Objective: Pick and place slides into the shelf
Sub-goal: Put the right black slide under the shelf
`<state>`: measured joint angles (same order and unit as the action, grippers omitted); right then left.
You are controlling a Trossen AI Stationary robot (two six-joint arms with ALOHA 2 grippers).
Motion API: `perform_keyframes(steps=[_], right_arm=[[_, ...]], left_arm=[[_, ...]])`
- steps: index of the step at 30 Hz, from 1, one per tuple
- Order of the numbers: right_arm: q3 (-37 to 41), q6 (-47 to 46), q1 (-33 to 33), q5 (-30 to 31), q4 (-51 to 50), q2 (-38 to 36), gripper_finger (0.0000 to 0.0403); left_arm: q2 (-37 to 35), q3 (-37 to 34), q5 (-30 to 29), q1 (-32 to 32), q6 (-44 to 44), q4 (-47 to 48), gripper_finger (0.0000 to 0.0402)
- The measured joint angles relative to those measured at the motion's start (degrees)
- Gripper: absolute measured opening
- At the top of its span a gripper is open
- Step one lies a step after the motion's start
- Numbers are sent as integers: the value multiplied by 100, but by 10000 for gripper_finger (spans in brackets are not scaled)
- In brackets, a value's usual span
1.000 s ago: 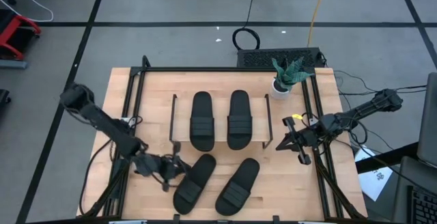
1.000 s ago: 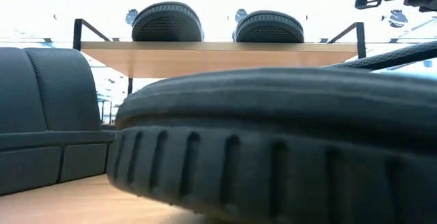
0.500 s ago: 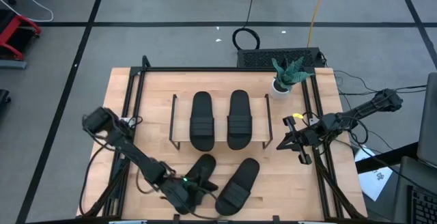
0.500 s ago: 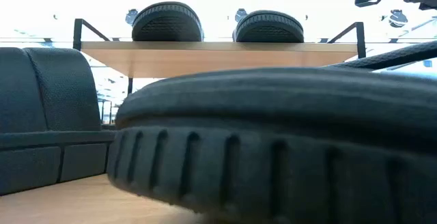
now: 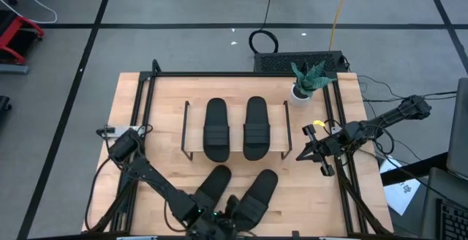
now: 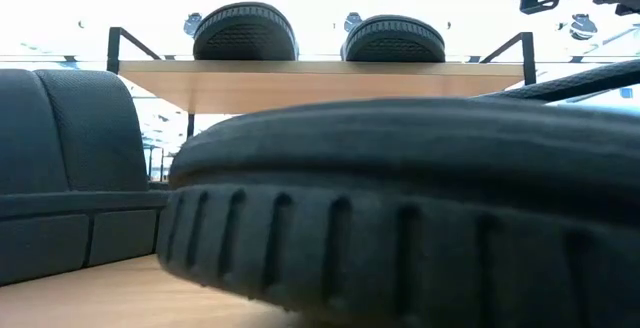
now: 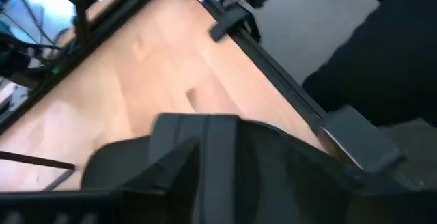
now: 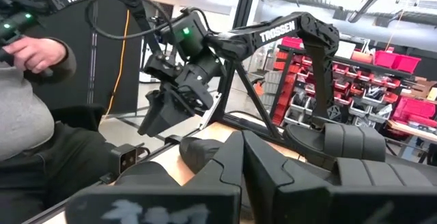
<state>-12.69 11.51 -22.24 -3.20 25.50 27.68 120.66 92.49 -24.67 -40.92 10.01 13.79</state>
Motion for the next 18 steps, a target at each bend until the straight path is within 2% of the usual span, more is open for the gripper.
perform_keyframes(steps=[4,8,10,12,18], right_arm=[[0,-42,0,-7,0,0,0],[-2,-107,0,-11,-17,0,0],[-2,-201,0,-30,-66,0,0],[-2,-258,2,-113,-125,-2,0],[-2,-255,0,-291,-168,0,0]], left_arm=[[125,44,-179,63,63,-40,276],[341,41,-837,178,342,-352,328],[397,41,-820,219,302,-476,347],[451,41,-545,265,276,-537,359],[474,39,-545,263,141,-446,365]])
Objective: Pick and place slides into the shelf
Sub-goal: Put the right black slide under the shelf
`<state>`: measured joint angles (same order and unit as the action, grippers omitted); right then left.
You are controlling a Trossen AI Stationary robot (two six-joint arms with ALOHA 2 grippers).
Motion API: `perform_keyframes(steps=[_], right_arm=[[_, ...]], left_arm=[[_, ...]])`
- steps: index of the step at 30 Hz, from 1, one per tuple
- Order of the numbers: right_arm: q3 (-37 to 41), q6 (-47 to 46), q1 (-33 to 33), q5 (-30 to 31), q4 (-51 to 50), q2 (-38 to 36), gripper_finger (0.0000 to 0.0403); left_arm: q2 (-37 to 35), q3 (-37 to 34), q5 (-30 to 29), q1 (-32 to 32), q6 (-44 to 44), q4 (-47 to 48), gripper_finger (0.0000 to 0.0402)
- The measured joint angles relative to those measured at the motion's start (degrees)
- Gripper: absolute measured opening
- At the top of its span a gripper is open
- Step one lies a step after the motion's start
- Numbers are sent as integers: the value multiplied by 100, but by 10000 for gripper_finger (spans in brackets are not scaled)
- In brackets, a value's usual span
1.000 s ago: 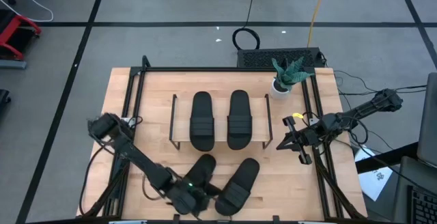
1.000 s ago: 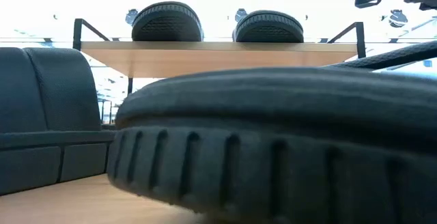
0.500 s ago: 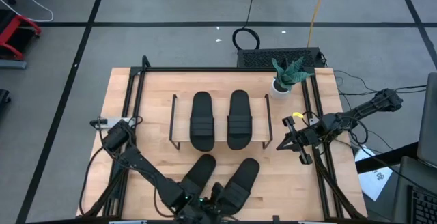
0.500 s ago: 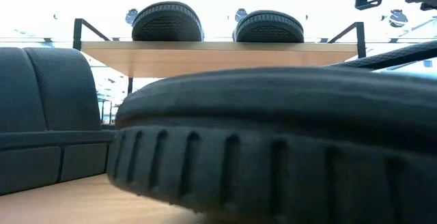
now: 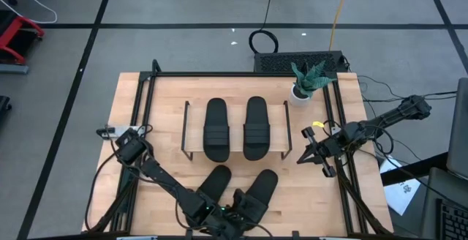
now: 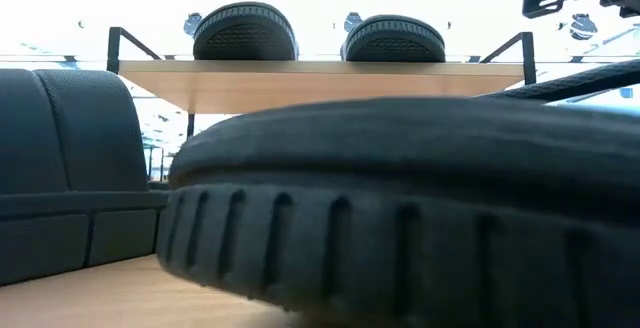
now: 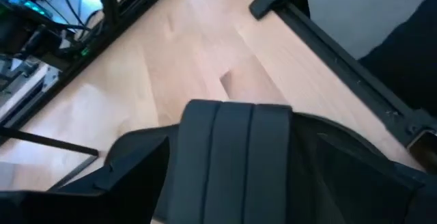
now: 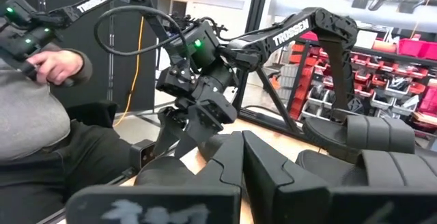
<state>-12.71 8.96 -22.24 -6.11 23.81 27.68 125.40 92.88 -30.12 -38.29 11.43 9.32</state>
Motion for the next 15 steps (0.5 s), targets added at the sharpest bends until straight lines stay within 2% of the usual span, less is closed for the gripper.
perform_keyframes(steps=[5,15], right_arm=[[0,72,0,2,95,0,0],[0,1,0,2,125,8,0]], left_arm=[[2,-2,-97,2,-58,410,365],[184,-4,9,88,-90,381,365]])
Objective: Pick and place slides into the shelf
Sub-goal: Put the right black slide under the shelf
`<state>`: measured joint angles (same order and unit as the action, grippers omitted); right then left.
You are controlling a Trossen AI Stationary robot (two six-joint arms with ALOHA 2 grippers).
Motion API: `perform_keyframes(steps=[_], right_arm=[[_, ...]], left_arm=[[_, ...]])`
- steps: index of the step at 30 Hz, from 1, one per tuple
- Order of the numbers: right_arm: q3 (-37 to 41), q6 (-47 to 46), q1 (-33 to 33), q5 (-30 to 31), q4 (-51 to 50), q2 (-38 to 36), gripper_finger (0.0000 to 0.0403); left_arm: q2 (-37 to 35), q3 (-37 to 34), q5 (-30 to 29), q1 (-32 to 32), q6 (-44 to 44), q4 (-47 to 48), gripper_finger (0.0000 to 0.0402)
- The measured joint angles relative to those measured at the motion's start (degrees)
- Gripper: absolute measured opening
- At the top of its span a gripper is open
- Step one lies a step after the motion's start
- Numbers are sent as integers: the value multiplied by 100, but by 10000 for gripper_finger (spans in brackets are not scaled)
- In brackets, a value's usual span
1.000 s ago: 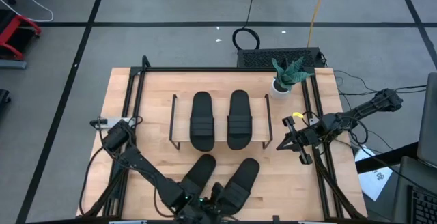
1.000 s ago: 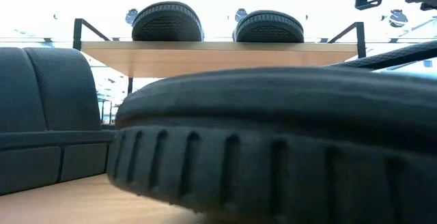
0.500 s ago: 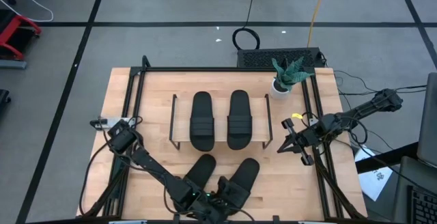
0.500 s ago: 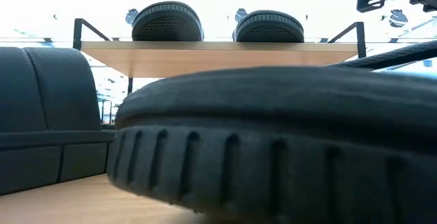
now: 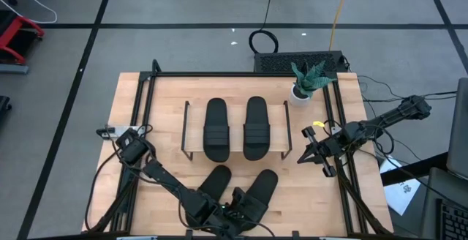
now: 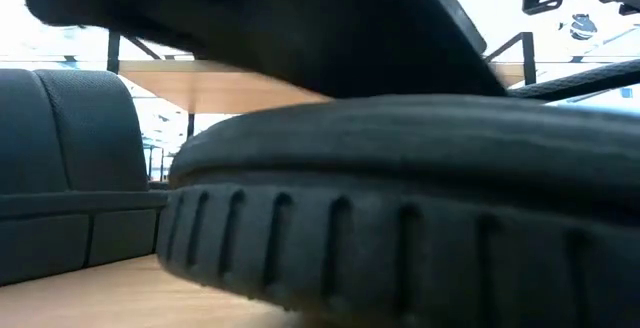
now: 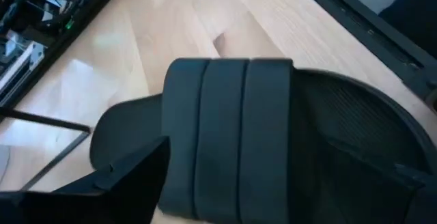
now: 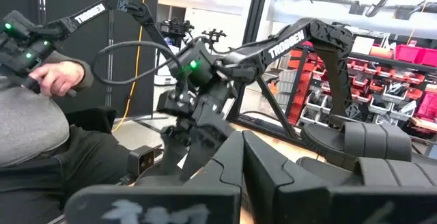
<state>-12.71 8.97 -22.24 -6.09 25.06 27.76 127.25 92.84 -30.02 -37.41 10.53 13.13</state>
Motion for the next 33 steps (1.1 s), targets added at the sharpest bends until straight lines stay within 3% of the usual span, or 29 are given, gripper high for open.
perform_keyframes(steps=[7,14,26,29,33], right_arm=[[-2,-26,0,6,-2,38,0],[-2,-18,0,11,-2,43,0],[-2,-18,0,22,-7,54,0],[-2,-18,0,22,-7,56,0],[-2,-16,0,22,-7,56,0]], left_arm=[[286,4,-574,-1,897,-299,365],[205,38,-955,45,1104,-383,365],[205,59,-62,517,480,-68,362],[205,59,128,575,431,54,322],[203,59,-47,539,366,20,191]])
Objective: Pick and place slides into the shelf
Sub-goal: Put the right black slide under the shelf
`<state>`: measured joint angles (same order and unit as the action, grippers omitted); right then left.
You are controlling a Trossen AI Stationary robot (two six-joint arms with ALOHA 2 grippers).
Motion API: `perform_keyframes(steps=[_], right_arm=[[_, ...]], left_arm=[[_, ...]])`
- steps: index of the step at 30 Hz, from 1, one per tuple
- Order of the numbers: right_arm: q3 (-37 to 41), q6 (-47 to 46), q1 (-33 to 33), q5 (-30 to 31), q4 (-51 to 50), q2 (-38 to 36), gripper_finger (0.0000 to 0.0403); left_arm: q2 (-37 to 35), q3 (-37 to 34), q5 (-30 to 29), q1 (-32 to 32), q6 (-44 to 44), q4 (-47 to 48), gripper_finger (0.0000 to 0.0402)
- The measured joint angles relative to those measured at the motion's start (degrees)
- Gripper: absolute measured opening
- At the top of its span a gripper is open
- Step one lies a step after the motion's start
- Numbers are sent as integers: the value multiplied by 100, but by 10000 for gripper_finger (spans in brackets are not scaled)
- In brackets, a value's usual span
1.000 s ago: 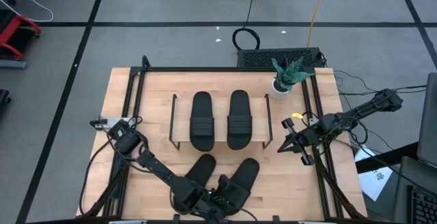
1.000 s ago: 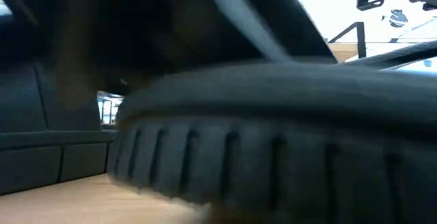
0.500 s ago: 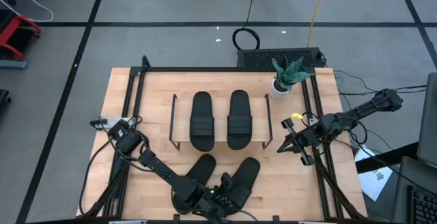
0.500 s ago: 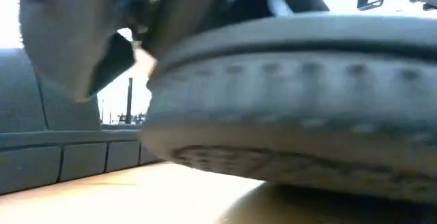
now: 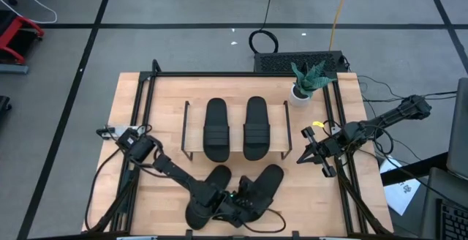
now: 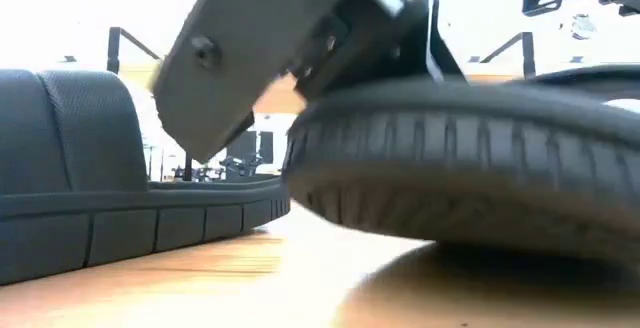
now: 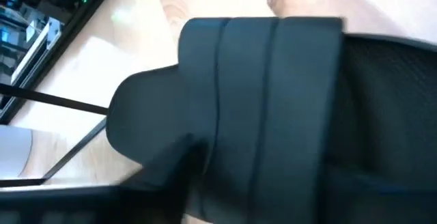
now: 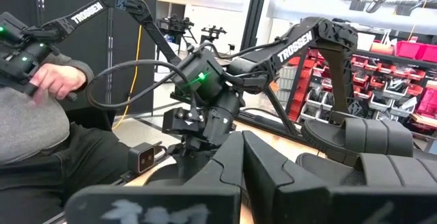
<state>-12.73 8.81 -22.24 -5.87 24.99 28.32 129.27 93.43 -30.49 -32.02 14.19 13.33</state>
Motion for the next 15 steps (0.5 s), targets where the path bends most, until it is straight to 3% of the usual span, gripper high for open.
perform_keyframes(steps=[3,5,8,15], right_arm=[[0,1,0,0,0,0,0],[0,-7,2,-8,0,0,0],[0,-15,1,-12,0,0,0],[0,-9,0,-15,0,0,0]], left_arm=[[0,0,-80,-67,8,-31,68],[0,0,-197,-121,9,-23,21],[0,0,-294,-195,37,-13,19],[11,379,-1796,-593,-53,423,3]])
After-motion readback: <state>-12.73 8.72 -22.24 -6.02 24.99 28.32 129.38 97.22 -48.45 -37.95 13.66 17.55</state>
